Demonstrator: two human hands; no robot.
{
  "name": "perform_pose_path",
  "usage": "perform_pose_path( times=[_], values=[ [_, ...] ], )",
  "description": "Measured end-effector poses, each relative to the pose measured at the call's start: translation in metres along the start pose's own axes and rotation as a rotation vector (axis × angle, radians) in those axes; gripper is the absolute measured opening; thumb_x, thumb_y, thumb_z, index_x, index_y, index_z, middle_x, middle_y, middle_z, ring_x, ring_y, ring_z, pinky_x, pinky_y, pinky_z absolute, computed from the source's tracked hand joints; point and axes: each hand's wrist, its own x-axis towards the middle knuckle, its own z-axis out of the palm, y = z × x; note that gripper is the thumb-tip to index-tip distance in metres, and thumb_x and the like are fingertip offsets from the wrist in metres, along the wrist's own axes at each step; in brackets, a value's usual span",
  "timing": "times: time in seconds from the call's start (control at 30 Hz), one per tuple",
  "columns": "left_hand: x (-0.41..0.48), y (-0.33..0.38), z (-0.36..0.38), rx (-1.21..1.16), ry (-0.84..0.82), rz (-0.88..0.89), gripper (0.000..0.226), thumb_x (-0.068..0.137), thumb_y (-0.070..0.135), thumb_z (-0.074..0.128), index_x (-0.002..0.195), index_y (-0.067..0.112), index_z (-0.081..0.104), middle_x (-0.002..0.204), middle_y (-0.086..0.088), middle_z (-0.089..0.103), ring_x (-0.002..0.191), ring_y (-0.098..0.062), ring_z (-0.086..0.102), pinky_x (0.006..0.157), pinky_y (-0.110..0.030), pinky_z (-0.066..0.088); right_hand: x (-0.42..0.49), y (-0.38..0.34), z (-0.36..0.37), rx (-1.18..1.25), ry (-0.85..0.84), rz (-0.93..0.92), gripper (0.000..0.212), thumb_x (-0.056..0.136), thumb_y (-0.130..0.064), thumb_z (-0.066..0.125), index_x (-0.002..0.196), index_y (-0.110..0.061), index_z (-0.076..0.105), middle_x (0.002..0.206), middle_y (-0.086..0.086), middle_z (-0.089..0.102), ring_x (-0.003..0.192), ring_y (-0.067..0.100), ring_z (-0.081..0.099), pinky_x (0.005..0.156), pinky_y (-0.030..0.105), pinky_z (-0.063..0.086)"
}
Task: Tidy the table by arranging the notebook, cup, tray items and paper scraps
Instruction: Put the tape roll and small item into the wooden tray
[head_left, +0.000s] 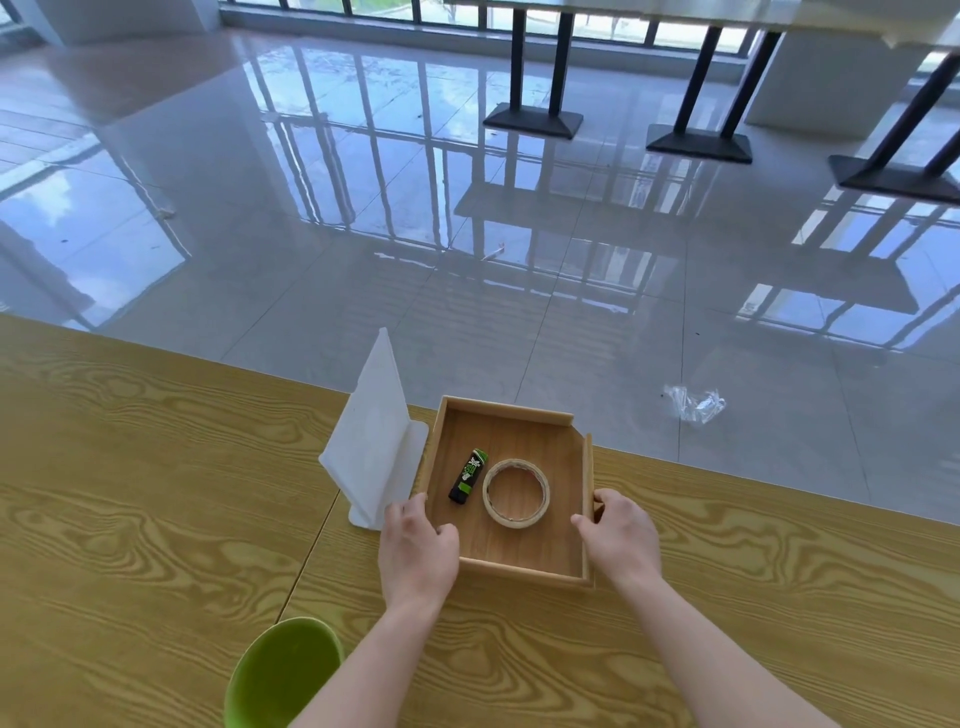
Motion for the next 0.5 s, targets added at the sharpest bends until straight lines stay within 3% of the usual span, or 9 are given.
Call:
perform_pose_path(
  times=[0.4, 0.5],
  values=[
    [-0.010, -0.008, -0.006, -0.040, 0.029, -0.053, 0.060, 0.087, 0.020, 0.060, 0.143, 0.009, 0.041, 0.143, -0.009, 0.045, 0.132, -0.025, 0.042, 0.110, -0.038, 0.037, -0.004, -0.012, 0.005, 0.045, -0.001, -0.002, 0.044, 0.088, -0.032, 0.069, 0.127, -0.014, 0.061, 0.110, 0.002, 0.071, 0.102, 0.023, 0.064, 0.081, 0.034, 0.050],
    [-0.009, -0.009, -0.006, -0.118, 0.021, -0.139, 0.060, 0.088, 0.022, 0.059, 0.143, 0.010, 0.039, 0.144, -0.010, 0.043, 0.130, -0.026, 0.043, 0.108, -0.040, 0.037, -0.005, -0.012, 0.005, 0.055, 0.009, -0.006, 0.045, 0.088, -0.031, 0.069, 0.128, -0.012, 0.060, 0.112, 0.004, 0.071, 0.104, 0.024, 0.064, 0.083, 0.035, 0.051]
  ],
)
